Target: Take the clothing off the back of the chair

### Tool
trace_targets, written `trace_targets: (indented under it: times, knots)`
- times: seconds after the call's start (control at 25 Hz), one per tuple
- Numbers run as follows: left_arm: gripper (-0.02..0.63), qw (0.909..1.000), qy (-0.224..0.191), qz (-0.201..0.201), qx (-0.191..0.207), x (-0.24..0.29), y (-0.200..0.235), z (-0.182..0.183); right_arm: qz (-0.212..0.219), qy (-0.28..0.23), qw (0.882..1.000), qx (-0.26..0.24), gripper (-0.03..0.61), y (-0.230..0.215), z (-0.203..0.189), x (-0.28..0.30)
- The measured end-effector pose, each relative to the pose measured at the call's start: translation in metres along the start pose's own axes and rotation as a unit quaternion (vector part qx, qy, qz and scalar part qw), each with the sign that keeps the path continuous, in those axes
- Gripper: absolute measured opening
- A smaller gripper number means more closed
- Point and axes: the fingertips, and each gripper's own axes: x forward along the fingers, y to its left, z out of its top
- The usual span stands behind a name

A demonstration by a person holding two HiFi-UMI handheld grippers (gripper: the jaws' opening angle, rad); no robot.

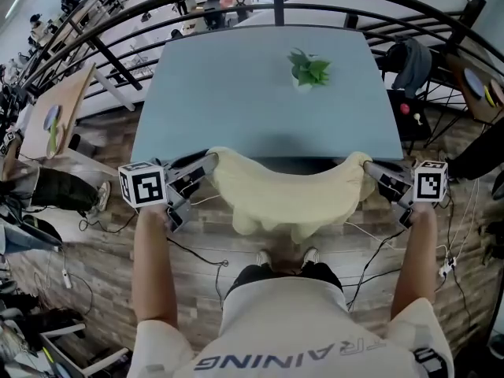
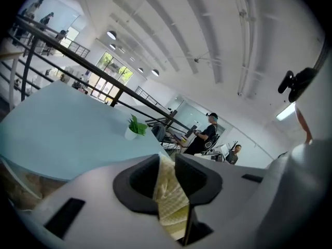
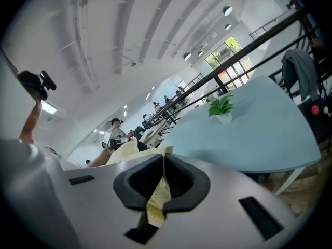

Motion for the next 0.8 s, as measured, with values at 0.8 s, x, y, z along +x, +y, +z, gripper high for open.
trace_targets:
  times: [0.8]
  knots:
    - [0.043, 0.9551, -0.180, 0.170, 0.162, -0.066, -0.066, 0.024, -0.150, -0.207, 0.952, -0.169, 0.029, 0.069, 0.043, -0.065]
